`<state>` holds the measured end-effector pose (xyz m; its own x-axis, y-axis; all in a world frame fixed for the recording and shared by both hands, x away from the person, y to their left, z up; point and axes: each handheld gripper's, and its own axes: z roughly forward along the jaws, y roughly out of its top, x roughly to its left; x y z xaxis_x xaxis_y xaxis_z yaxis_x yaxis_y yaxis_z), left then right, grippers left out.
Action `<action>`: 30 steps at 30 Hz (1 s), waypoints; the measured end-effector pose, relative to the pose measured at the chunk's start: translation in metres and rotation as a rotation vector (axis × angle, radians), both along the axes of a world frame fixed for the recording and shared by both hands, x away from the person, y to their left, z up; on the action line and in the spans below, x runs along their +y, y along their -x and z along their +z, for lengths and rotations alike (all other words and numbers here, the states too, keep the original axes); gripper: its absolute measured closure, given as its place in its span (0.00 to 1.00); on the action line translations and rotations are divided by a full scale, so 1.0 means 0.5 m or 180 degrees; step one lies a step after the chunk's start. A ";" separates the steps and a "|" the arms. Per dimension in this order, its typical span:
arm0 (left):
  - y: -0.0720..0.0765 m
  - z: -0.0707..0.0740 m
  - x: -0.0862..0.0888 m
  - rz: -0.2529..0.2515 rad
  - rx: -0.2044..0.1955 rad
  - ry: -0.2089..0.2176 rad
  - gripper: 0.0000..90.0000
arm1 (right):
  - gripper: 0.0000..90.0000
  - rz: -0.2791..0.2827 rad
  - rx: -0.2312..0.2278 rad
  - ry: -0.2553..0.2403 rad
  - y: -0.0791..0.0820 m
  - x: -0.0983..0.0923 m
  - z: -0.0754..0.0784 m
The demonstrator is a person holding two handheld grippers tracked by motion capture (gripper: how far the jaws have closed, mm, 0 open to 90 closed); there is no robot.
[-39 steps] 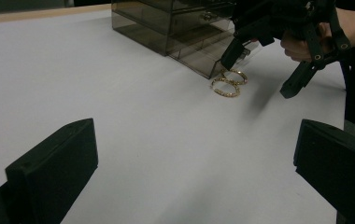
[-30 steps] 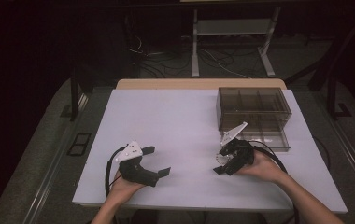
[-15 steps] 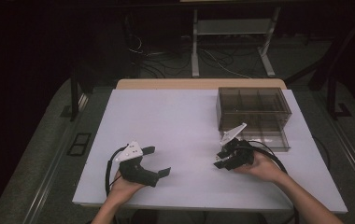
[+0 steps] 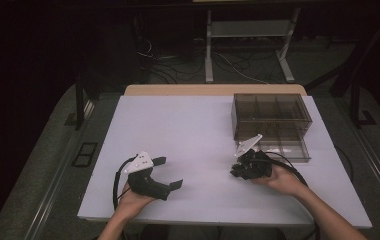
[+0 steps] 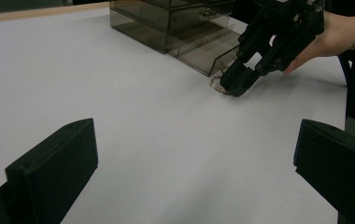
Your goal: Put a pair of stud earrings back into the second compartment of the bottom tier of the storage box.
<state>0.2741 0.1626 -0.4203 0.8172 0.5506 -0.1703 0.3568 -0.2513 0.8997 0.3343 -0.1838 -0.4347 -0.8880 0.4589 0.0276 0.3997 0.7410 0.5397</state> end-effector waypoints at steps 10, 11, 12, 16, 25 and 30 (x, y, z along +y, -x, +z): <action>0.001 0.000 -0.001 -0.0007 -0.0007 -0.0017 0.00 | 0.94 0.0030 0.0086 -0.0011 0.000 0.001 0.001; 0.001 0.000 -0.001 -0.0004 -0.0006 -0.0010 0.00 | 0.94 0.0014 0.0111 -0.0022 -0.001 0.000 0.001; 0.000 0.000 0.000 -0.0006 -0.0008 -0.0012 0.00 | 0.95 -0.0003 0.0141 -0.0029 -0.002 0.000 0.001; 0.000 0.000 0.000 -0.0003 -0.0006 -0.0012 0.00 | 0.95 -0.0053 0.0260 -0.0088 -0.005 -0.004 0.004; 0.001 0.000 0.000 -0.0008 -0.0009 0.0001 0.00 | 0.95 -0.0144 0.0544 -0.0389 -0.009 -0.022 0.023; 0.001 0.001 0.000 -0.0012 -0.0009 -0.0003 0.00 | 0.95 -0.0162 0.0688 -0.0625 -0.013 -0.030 0.034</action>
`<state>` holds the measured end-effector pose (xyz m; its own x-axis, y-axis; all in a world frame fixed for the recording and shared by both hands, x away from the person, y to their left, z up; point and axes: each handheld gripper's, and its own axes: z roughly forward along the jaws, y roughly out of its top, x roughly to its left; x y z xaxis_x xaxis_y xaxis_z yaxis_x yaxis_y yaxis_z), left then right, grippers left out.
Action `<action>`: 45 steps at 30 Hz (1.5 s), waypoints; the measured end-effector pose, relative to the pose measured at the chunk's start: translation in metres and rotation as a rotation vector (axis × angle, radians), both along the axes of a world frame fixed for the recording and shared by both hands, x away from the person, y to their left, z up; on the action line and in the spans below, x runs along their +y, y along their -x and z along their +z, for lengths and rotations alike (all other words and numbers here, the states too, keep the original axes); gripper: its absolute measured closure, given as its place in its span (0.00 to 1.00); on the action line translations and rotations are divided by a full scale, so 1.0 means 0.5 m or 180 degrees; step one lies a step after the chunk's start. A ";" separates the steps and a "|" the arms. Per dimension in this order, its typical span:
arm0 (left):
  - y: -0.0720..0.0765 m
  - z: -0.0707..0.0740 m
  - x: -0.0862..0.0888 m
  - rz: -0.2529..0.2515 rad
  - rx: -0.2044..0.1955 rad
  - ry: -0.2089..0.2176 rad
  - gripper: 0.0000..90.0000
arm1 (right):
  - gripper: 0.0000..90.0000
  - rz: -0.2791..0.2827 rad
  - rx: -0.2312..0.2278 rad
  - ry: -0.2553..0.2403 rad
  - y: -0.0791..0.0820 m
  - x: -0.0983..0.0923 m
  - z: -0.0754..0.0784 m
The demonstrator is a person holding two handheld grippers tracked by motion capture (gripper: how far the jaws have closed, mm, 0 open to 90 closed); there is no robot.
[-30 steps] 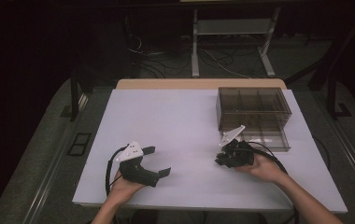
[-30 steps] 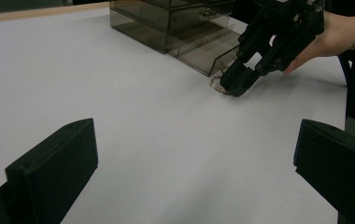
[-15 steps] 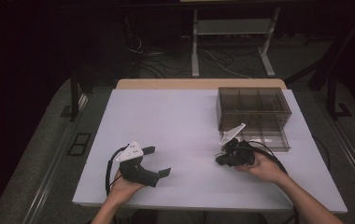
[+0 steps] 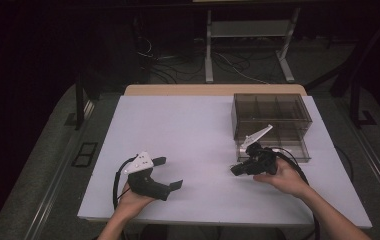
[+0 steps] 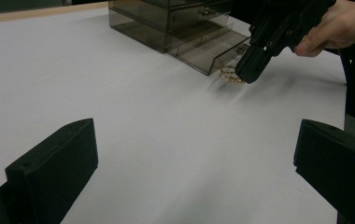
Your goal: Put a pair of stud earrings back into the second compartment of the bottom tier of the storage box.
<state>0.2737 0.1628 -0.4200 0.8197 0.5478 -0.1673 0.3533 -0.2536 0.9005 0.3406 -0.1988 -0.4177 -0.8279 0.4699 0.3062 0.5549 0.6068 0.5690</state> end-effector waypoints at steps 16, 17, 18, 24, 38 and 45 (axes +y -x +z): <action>0.000 0.000 0.000 -0.0001 0.0002 0.0003 0.00 | 0.95 -0.0088 0.0048 -0.0232 0.003 -0.025 0.055; 0.000 0.000 0.000 0.0001 0.0004 0.0004 0.00 | 0.95 -0.0100 0.0024 -0.0225 0.001 -0.029 0.058; 0.000 0.000 0.000 0.0000 0.0004 0.0004 0.00 | 0.95 -0.0116 0.0037 -0.0241 0.002 -0.031 0.061; 0.001 0.000 -0.001 0.0003 0.0010 0.0008 0.00 | 0.95 -0.0163 -0.0027 -0.0262 -0.003 -0.049 0.080; 0.001 0.000 -0.001 0.0008 0.0009 0.0009 0.00 | 0.95 -0.0319 -0.0128 -0.0266 -0.012 -0.092 0.108; 0.001 0.000 0.000 0.0012 0.0001 0.0013 0.00 | 0.95 -0.0449 -0.0179 -0.0271 -0.021 -0.122 0.121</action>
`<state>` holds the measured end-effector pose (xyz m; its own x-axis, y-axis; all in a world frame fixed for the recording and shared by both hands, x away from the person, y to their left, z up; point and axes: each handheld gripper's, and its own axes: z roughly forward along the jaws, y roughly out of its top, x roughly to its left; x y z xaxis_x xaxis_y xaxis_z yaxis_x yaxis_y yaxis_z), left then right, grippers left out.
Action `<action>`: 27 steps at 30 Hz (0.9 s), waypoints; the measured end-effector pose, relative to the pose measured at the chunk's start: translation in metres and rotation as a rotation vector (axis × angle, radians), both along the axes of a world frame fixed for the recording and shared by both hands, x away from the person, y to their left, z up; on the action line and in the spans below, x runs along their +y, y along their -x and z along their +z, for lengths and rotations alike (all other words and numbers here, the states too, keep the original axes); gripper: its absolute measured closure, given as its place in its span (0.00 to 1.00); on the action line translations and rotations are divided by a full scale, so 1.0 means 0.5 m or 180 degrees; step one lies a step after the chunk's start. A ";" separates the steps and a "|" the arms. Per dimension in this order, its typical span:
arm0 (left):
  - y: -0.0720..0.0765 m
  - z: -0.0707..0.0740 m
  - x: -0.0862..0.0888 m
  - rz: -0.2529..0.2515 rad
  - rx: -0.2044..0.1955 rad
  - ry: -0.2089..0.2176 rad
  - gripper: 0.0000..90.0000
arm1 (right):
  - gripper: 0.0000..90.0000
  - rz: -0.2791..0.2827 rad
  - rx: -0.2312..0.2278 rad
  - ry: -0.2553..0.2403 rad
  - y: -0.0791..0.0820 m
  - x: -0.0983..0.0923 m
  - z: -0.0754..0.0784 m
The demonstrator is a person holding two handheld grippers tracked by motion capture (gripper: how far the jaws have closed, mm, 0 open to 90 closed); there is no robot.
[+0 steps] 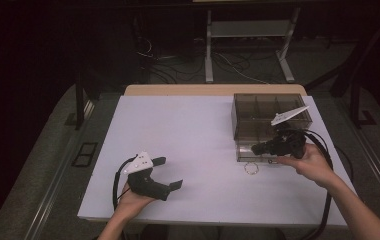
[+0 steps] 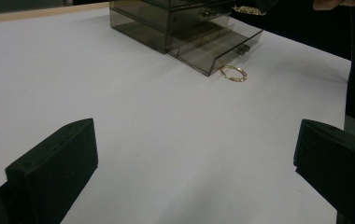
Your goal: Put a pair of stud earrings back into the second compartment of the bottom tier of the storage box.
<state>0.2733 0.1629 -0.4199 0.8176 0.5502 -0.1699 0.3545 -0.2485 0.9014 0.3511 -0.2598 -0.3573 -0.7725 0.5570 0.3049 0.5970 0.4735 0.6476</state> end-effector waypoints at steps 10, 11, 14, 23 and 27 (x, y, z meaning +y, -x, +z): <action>0.000 0.001 0.000 -0.0002 -0.0001 0.0001 0.00 | 0.95 -0.0172 -0.0013 0.0034 -0.012 -0.039 0.012; 0.000 0.001 0.000 -0.0003 -0.0004 0.0000 0.00 | 0.95 -0.0182 -0.0024 0.0038 -0.013 -0.042 0.012; 0.000 0.001 0.000 -0.0002 -0.0002 0.0001 0.00 | 0.95 -0.0249 -0.0030 0.0037 -0.018 -0.055 0.016; 0.000 0.001 0.000 0.0005 -0.0008 -0.0001 0.00 | 0.95 -0.0418 -0.0009 0.0070 -0.031 -0.090 0.015; 0.000 0.001 0.001 0.0006 -0.0006 -0.0001 0.00 | 0.95 -0.0505 0.0014 0.0095 -0.040 -0.105 0.007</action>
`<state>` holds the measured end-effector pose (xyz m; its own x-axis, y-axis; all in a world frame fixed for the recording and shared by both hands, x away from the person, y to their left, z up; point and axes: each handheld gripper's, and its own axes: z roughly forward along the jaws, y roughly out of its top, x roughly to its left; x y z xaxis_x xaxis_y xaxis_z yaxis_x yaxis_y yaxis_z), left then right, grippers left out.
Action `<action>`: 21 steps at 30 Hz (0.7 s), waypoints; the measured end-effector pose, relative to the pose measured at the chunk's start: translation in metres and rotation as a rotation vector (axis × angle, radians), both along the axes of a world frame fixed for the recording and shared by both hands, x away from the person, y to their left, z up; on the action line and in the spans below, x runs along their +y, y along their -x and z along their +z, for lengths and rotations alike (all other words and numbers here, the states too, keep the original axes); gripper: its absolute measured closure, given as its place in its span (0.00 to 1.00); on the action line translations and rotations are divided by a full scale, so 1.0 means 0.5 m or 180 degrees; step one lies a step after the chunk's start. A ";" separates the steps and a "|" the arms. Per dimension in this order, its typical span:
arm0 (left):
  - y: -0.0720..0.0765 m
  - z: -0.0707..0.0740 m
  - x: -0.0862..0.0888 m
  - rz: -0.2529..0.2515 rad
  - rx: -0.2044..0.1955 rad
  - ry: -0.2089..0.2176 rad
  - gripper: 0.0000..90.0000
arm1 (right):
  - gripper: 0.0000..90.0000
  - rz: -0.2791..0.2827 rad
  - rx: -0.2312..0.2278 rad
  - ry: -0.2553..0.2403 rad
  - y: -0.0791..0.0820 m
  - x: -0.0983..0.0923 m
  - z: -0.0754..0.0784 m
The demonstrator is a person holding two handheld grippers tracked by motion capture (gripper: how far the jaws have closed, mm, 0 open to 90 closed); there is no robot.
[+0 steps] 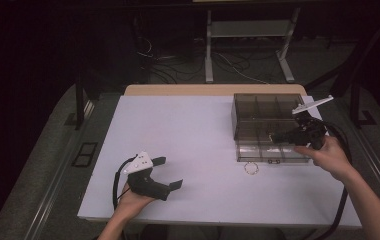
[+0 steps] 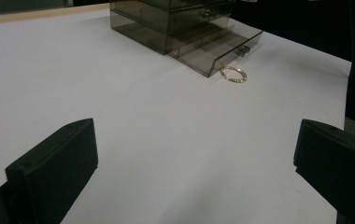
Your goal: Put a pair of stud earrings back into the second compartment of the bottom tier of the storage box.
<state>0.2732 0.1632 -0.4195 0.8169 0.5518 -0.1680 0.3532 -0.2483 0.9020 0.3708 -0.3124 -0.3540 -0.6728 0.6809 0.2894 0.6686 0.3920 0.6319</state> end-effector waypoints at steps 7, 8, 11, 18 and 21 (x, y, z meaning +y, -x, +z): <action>0.000 0.000 -0.001 -0.0002 0.0002 0.0002 0.00 | 0.95 -0.0116 0.0057 0.0006 -0.011 -0.022 -0.019; 0.000 0.000 -0.001 0.0000 0.0000 0.0001 0.00 | 0.95 -0.0122 0.0058 0.0008 -0.013 -0.024 -0.022; 0.000 0.000 0.000 0.0002 0.0000 0.0001 0.00 | 0.95 -0.0150 0.0082 0.0015 -0.016 -0.029 -0.030; 0.000 0.000 -0.001 -0.0001 0.0003 0.0004 0.00 | 0.95 -0.0182 0.0133 0.0034 -0.024 -0.033 -0.050; 0.000 0.000 -0.001 0.0000 -0.0001 0.0000 0.00 | 0.95 -0.0175 0.0171 0.0049 -0.027 -0.031 -0.060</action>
<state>0.2734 0.1628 -0.4197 0.8170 0.5517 -0.1677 0.3529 -0.2484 0.9021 0.3842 -0.3277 -0.3838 -0.6180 0.7210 0.3133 0.7222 0.3632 0.5887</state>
